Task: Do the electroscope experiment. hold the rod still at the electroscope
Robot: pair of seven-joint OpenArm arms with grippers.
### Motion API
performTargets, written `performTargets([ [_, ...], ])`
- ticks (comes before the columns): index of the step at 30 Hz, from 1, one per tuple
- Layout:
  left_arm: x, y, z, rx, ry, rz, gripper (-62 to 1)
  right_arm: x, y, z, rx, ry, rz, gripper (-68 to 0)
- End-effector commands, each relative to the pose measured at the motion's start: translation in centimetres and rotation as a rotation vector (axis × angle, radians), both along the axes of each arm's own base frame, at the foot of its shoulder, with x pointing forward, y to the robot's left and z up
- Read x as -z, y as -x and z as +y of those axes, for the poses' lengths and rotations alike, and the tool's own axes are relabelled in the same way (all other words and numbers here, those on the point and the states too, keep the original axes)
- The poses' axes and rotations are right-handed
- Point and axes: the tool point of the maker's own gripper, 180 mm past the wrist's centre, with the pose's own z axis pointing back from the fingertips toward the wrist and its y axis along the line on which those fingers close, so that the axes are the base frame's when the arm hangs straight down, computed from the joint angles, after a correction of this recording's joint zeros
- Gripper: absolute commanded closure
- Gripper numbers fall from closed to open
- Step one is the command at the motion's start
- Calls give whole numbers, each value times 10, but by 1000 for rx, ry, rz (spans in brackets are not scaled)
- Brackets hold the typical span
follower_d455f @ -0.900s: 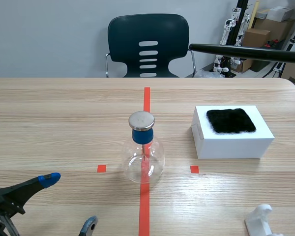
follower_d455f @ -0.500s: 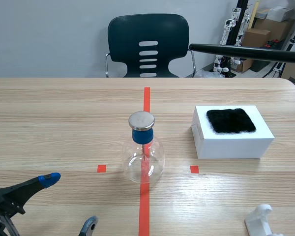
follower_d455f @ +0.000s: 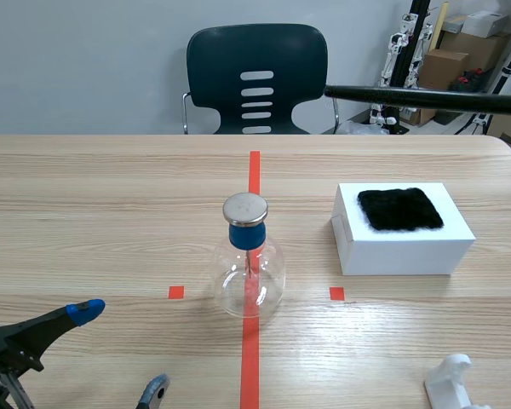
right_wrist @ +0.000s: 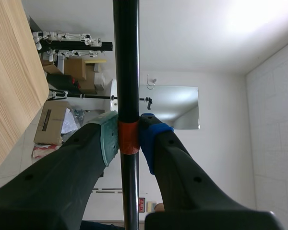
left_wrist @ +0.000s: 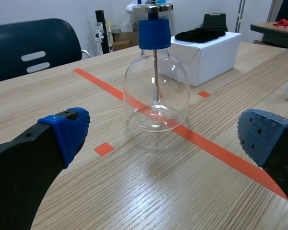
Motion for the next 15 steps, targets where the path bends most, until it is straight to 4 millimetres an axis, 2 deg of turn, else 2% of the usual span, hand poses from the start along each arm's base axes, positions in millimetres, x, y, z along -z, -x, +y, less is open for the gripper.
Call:
performTargets([
  [1,-5,-2,0,-3,17,-17,-623,-9,-1,0,0,11,-33,-11],
  [15,-5,-2,0,-3,17,-17,-623,-11,-2,-5,24,13,-36,-10],
])
